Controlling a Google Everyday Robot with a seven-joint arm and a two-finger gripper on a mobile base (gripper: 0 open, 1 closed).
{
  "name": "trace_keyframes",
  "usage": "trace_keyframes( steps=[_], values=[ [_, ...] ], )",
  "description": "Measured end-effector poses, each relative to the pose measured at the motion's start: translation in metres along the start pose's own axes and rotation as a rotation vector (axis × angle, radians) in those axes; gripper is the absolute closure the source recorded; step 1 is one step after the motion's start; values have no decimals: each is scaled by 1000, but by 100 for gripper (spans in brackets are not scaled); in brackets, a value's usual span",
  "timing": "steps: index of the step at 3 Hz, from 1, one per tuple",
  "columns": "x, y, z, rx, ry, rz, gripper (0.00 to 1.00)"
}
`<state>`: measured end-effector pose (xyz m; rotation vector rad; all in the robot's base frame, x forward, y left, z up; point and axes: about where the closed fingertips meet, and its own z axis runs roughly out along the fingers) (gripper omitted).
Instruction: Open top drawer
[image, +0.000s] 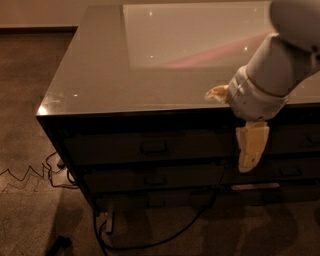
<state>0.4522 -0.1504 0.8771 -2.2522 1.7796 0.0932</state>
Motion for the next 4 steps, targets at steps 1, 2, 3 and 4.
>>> trace_keyframes(
  steps=[1, 2, 3, 4],
  values=[
    [-4, 10, 17, -20, 31, -42, 0],
    [-2, 8, 45, -38, -6, -53, 0],
    [0, -10, 81, -87, -31, -62, 0],
    [-5, -23, 118, -139, -41, -72, 0]
  ],
)
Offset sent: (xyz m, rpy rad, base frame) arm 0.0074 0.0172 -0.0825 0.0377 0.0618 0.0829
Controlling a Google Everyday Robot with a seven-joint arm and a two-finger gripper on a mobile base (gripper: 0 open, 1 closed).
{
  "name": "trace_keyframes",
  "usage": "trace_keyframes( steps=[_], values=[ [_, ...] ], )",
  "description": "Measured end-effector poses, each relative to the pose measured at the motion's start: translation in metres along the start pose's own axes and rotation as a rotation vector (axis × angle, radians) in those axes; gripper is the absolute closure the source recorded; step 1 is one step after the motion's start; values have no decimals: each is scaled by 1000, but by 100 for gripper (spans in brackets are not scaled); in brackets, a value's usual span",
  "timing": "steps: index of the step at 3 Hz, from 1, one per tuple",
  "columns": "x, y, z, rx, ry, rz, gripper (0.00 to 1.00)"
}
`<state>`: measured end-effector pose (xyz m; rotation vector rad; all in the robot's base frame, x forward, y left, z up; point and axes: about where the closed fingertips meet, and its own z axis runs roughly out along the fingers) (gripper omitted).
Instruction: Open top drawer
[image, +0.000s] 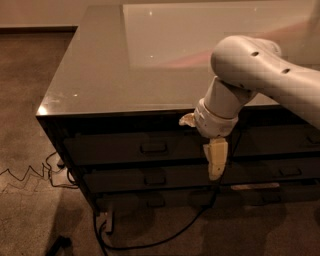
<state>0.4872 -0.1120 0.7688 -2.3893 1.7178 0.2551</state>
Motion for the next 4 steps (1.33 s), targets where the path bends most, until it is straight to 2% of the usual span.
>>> trace_keyframes(
  steps=[1, 3, 4],
  values=[
    [-1, -20, 39, -87, 6, -1, 0],
    [-1, -7, 46, -20, 1, 76, 0],
    [3, -12, 64, 11, -8, 137, 0]
  ],
)
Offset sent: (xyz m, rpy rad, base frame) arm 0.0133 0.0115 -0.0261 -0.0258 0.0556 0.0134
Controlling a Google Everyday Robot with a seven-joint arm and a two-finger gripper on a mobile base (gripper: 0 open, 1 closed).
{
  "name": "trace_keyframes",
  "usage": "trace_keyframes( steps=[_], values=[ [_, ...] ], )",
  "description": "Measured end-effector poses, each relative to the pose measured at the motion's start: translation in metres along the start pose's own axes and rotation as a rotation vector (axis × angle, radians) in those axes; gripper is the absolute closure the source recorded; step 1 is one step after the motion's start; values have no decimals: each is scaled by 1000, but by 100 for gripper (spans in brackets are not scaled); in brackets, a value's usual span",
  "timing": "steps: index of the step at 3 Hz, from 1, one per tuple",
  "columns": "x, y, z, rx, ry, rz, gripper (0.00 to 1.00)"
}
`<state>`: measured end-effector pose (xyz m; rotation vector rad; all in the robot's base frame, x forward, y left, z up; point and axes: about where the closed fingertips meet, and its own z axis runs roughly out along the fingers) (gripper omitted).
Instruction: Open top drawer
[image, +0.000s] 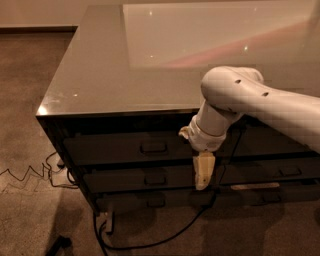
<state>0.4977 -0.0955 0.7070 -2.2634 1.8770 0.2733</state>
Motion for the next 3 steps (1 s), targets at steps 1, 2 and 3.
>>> trace_keyframes(
  steps=[1, 2, 3],
  values=[
    [-9, -25, 7, -1, 24, 38, 0],
    [-9, -25, 7, -1, 24, 38, 0],
    [-4, -41, 14, 1, 15, 51, 0]
  ],
)
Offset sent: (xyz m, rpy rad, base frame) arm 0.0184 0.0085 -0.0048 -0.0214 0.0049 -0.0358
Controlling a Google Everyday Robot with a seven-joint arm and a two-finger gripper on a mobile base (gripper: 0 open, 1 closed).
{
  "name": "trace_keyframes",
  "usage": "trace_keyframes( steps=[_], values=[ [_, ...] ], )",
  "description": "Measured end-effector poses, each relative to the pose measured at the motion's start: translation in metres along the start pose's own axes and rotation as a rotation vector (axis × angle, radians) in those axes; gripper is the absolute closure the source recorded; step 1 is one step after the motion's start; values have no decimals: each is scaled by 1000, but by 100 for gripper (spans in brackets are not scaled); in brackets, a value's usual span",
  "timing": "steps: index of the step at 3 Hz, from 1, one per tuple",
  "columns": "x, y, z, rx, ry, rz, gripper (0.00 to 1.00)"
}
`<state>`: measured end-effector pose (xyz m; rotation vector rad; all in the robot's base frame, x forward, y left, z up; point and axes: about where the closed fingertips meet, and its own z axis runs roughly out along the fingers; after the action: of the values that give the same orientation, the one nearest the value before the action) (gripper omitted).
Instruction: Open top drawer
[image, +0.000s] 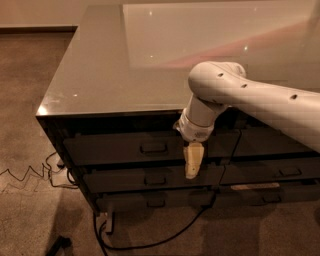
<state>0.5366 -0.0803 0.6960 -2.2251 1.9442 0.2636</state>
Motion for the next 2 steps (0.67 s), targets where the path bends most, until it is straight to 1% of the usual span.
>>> trace_keyframes(
  steps=[1, 2],
  values=[
    [8, -16, 2, 26, 3, 34, 0],
    [14, -25, 9, 64, 29, 90, 0]
  ],
)
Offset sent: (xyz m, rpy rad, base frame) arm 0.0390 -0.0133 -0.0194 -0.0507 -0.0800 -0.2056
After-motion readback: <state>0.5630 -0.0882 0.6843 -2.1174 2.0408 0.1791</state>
